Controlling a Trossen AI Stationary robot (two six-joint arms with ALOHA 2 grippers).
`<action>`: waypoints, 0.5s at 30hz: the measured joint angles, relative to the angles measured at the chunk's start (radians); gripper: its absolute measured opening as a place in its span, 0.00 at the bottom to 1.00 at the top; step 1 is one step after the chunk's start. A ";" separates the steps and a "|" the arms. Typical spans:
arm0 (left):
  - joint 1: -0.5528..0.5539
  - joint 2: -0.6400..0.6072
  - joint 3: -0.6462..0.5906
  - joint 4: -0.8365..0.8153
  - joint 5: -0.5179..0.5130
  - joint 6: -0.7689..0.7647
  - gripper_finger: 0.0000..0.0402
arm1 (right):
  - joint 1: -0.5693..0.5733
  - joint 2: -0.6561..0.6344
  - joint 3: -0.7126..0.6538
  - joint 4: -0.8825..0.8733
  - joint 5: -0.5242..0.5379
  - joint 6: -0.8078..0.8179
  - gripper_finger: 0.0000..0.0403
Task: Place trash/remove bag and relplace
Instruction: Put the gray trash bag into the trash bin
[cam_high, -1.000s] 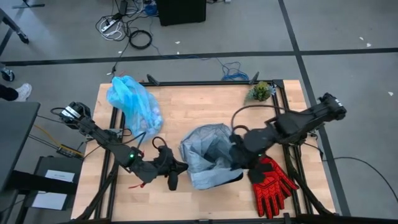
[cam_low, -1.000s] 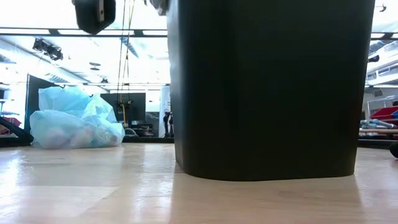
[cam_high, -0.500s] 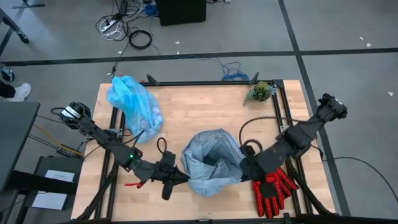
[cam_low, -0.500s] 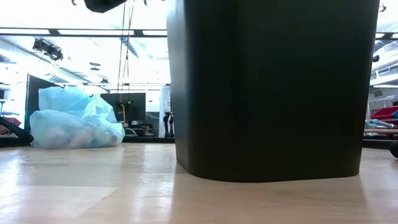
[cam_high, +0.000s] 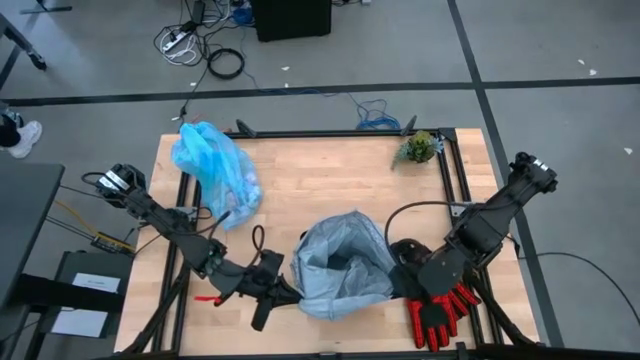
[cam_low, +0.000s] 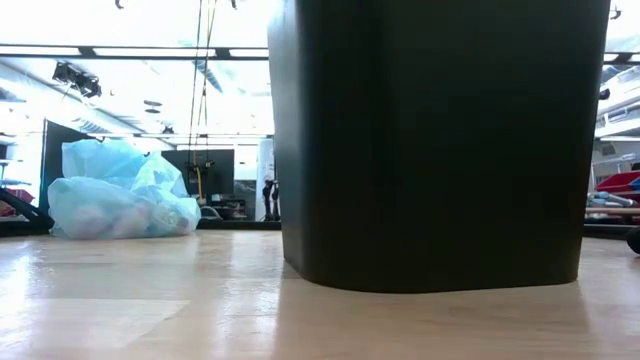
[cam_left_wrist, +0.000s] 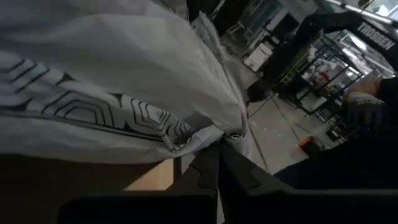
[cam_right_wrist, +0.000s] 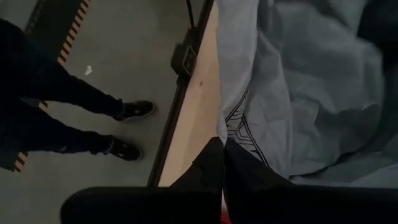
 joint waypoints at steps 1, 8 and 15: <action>-0.004 0.000 0.000 -0.003 -0.001 -0.002 0.01 | 0.003 0.000 -0.008 0.001 -0.001 0.004 0.00; -0.012 0.023 0.000 -0.094 -0.011 -0.076 0.01 | 0.010 0.000 -0.062 0.011 0.001 0.012 0.00; -0.012 0.060 0.000 -0.137 -0.036 -0.100 0.01 | 0.007 -0.001 -0.104 0.018 0.005 -0.006 0.00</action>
